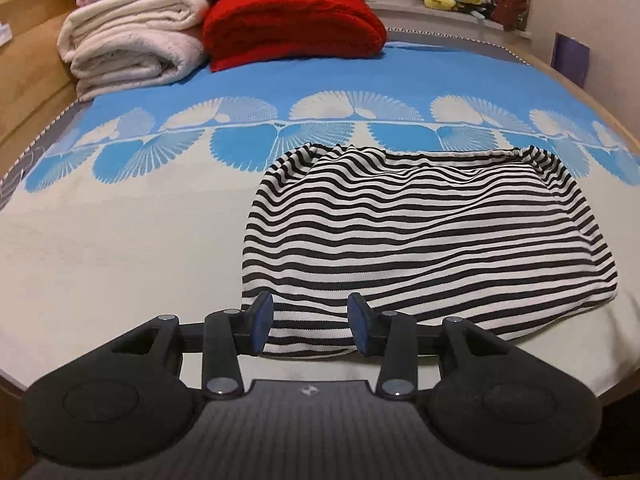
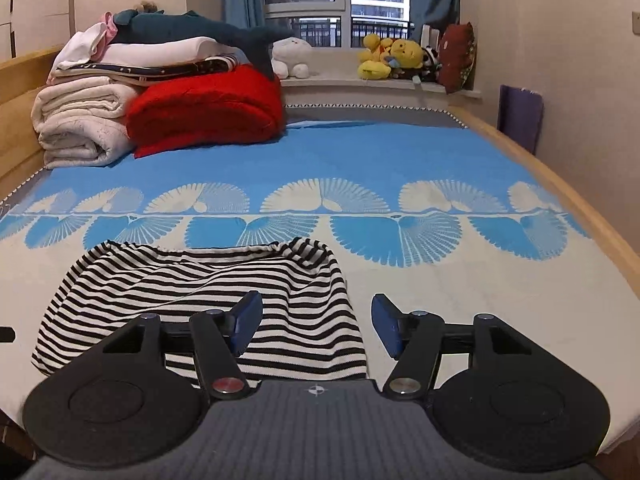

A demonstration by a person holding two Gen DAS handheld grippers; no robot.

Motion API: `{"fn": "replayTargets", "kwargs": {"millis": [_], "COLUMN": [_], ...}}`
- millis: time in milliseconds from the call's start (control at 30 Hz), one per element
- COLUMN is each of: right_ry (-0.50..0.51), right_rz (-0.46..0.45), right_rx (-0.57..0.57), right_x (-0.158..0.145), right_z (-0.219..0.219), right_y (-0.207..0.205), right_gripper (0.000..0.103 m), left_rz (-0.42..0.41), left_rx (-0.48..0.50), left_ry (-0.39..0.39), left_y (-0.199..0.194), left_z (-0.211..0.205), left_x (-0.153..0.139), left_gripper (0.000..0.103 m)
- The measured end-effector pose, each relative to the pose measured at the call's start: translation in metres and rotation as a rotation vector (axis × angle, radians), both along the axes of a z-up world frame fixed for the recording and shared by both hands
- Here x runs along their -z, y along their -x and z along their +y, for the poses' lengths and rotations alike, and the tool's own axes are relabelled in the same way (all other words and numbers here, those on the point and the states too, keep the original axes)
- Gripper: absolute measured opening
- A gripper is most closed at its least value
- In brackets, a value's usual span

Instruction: Fold small clothes

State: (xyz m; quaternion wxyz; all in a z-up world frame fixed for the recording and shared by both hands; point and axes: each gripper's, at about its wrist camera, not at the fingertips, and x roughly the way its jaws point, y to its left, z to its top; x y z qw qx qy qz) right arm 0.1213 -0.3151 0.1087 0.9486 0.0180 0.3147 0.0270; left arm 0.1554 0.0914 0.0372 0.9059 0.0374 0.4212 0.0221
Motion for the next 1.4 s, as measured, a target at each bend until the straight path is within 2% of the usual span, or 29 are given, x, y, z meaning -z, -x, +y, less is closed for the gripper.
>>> {"fn": "replayTargets", "kwargs": {"millis": [100,233,433,567,867,967,1133,1233,1333,1400], "right_ry": [0.000,-0.017,-0.102,-0.053,-0.047,-0.039,0.065,0.133,0.059,0.067], "right_rz": [-0.013,-0.012,0.053,0.043,0.035,0.036,-0.035,-0.084,-0.039,-0.049], "right_rx": [-0.004,0.014,0.077,0.072,0.094,0.062,-0.025,-0.043,0.036,0.054], "right_x": [0.003,0.012,0.036,0.040,0.042,0.036,0.010,0.009,0.021,0.025], "right_z": [0.003,0.000,-0.009,-0.004,-0.009,-0.012,-0.022,-0.033,-0.051,-0.053], "right_y": [0.006,0.011,0.012,0.011,0.007,0.001,-0.017,-0.022,-0.030,-0.031], "right_gripper": [0.062,0.062,0.062,0.062,0.062,0.061,0.061,0.061,0.061,0.061], "left_rz": [-0.018,-0.048,-0.052,-0.040,-0.027,-0.019,-0.007,0.004,0.021,0.032], "left_rx": [0.000,0.001,0.013,-0.006,-0.017,-0.024,-0.045,-0.061,-0.079,-0.094], "left_ry": [0.005,0.067,0.056,0.057,0.065,0.064,0.074,0.074,0.070,0.074], "left_y": [0.001,0.004,0.004,0.000,-0.006,-0.007,-0.010,-0.013,-0.016,-0.018], "left_z": [0.000,-0.001,0.001,0.005,0.004,0.005,0.010,0.012,0.013,0.016], "left_x": [0.010,0.015,0.016,0.018,0.023,0.026,0.030,0.033,0.039,0.041], "left_gripper": [0.045,0.045,0.045,0.045,0.045,0.045,0.045,0.045,0.045,0.045]}}
